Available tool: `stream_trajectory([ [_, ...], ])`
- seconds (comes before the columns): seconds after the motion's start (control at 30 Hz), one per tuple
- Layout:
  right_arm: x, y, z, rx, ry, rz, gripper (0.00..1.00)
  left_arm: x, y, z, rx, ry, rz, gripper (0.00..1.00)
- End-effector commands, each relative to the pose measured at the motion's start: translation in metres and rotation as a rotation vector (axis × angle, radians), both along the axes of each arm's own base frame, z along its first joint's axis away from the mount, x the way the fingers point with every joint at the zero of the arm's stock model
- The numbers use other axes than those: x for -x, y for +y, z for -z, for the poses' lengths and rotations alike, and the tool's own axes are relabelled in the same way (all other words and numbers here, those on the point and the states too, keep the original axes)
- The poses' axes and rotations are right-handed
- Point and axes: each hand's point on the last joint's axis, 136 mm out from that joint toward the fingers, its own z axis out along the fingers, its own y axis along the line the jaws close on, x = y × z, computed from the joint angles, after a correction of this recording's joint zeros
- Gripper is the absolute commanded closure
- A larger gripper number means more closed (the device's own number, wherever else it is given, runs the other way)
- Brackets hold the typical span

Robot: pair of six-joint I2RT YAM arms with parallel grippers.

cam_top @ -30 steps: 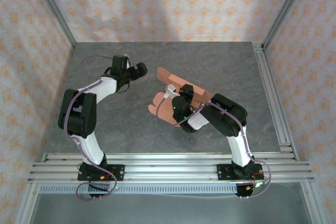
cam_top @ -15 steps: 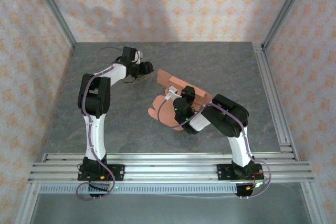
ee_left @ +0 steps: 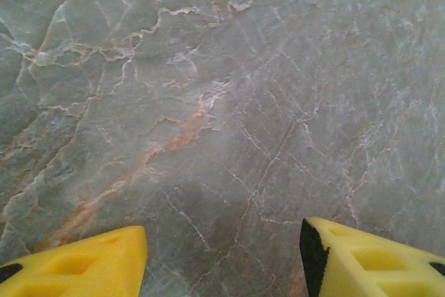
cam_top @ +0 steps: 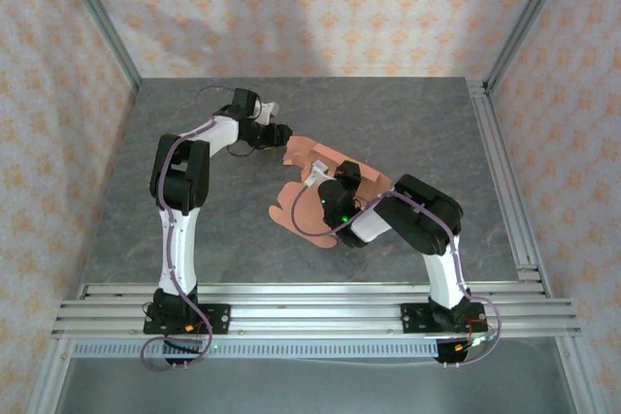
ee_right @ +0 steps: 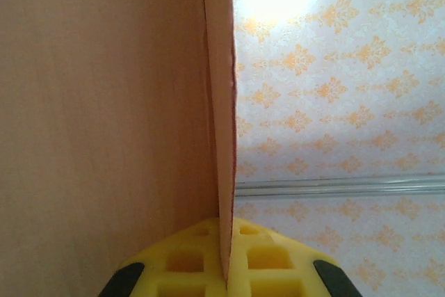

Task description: Fold the paper box

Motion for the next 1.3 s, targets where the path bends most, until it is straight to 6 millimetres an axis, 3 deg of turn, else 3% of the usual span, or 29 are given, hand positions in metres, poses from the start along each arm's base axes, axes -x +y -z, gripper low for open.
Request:
stream_trajectory([
  [0.0,0.003,0.002,0.006,-0.003,0.028,-0.023,1.00,0.017,-0.016,-0.024,0.066,-0.053,0.088,0.38],
  [0.67,0.002,0.003,-0.003,0.006,0.008,-0.034,1.00,0.054,-0.026,-0.053,0.047,-0.258,0.128,0.38],
  [0.87,0.000,0.005,-0.007,0.003,0.010,-0.039,1.00,0.065,-0.040,-0.048,0.033,-0.255,0.193,0.38],
  [1.27,-0.003,0.007,-0.011,0.003,0.012,-0.042,1.00,0.080,-0.044,-0.044,0.057,-0.243,0.219,0.38],
])
